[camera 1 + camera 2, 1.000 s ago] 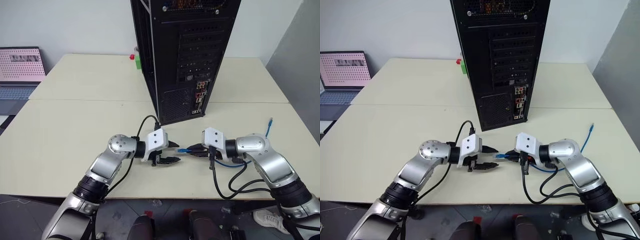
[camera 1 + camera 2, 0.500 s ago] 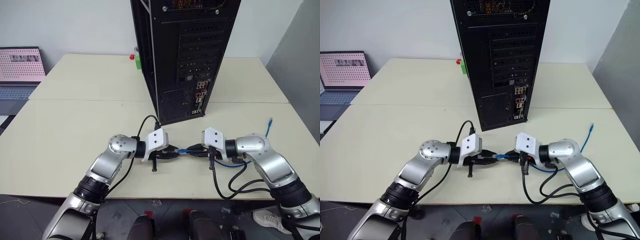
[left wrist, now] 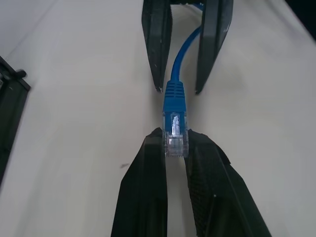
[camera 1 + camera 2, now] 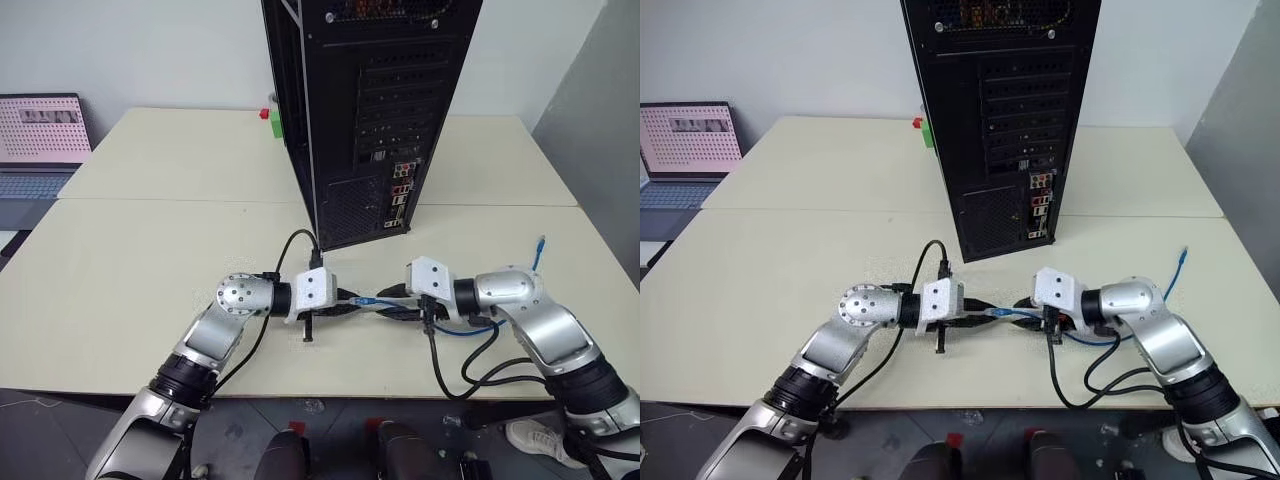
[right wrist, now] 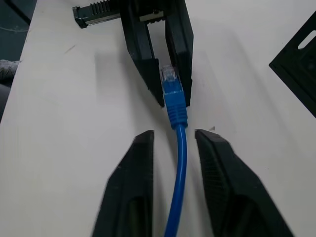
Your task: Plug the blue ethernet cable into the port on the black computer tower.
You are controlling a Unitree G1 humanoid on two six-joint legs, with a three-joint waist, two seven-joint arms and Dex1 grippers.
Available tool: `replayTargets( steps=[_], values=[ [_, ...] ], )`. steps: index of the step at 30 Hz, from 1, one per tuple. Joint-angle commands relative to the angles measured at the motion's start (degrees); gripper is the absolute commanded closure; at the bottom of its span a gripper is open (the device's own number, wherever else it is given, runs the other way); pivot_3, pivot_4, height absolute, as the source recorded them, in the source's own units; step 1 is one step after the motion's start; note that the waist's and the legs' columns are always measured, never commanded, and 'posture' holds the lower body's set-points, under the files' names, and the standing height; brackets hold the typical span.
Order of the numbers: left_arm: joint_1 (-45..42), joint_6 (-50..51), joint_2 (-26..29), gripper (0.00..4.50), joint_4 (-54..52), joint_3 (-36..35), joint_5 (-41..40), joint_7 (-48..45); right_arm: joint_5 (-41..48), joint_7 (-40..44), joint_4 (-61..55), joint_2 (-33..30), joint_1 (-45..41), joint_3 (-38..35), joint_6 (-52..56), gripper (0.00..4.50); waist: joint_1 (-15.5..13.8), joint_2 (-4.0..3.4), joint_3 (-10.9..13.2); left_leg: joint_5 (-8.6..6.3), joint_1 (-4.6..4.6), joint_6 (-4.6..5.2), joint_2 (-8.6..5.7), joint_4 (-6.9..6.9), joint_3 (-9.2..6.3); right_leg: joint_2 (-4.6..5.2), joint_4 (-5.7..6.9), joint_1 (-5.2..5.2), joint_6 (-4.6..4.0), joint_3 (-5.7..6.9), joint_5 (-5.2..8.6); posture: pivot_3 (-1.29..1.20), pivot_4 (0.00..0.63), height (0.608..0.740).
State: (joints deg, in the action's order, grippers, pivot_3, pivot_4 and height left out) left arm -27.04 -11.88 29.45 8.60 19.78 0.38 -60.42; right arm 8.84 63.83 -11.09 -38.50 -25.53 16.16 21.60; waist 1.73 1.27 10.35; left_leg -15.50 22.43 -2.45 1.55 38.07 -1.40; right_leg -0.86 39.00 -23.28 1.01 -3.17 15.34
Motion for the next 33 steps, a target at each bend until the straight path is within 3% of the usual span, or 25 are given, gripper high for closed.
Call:
replayTargets(
  steps=[1, 3, 6, 9, 15, 26, 33],
  values=[
    [0.12, -17.75, 0.91, 4.23, 4.9, 0.24, 6.43, 5.54, 4.33, 2.25, -2.72, -3.33, -0.8, -5.52, 1.94, 1.94, -0.02, 0.0, 0.0, 0.0, 0.0, 0.0, 0.0, 0.0, 0.0, 0.01, 0.0, 0.0, 0.0, 0.0, 0.0, 0.0, 0.15, 0.74],
    [-0.9, -27.4, 1.03, 4.23, 8.32, -0.26, 10.72, 10.72, 8.11, 2.03, -4.17, -3.59, 0.16, -8.15, 5.47, 1.49, -0.13, 0.0, 0.0, 0.0, 0.01, 0.0, 0.02, 0.0, -0.02, 0.05, 0.0, 0.0, 0.0, 0.02, 0.0, 0.0, 0.15, 0.74],
    [-2.99, -42.24, 1.74, 4.23, 12.83, -1.83, 21.13, 22.48, 13.55, 0.29, -6.68, -2.72, 1.58, -10.91, 11.68, 1.47, -0.16, 0.01, 0.0, 0.0, 0.03, 0.0, 0.06, 0.0, -0.05, 0.09, -0.01, 0.0, -0.01, -0.07, 0.0, 0.0, 0.15, 0.74],
    [-3.75, -49.25, 1.78, 4.23, 15.17, -3.4, 26.58, 30.75, 17.87, -2.62, -9.04, -0.77, 2.56, -12.5, 17.32, 1.47, -0.13, 0.01, 0.0, 0.0, 0.04, 0.01, 0.05, -0.01, -0.05, 0.09, 0.0, 0.0, -0.01, -0.21, -0.01, 0.0, 0.15, 0.74],
    [-4.01, -52.96, 2.17, 4.23, 16.03, -4.94, 33.23, 40.79, 22.37, -8.0, -11.15, 3.68, 3.1, -12.5, 23.63, 1.47, -0.09, 0.01, -0.01, 0.0, 0.04, 0.01, 0.09, -0.01, -0.04, 0.11, 0.04, 0.0, 0.01, -0.21, -0.01, 0.0, 0.15, 0.74],
    [-5.22, -51.58, 2.62, 4.23, 15.73, -3.94, 37.16, 47.47, 24.24, -11.41, -8.74, 8.01, 0.67, -10.41, 26.04, 1.47, -0.1, 0.01, -0.01, 0.0, 0.11, 0.01, 0.06, 0.0, -0.14, 0.14, 0.03, 0.0, 0.01, 0.29, -0.02, 0.0, 0.15, 0.74],
    [-5.38, -51.01, 2.8, 4.23, 15.44, -3.27, 37.74, 49.02, 24.47, -11.94, -7.19, 8.72, -0.39, -10.2, 26.26, 2.82, -0.08, 0.0, -0.01, 0.0, 0.16, 0.01, 0.06, 0.0, -0.24, 0.16, 0.03, 0.0, 0.01, 0.43, -0.02, 0.0, 0.15, 0.74]
  ],
)
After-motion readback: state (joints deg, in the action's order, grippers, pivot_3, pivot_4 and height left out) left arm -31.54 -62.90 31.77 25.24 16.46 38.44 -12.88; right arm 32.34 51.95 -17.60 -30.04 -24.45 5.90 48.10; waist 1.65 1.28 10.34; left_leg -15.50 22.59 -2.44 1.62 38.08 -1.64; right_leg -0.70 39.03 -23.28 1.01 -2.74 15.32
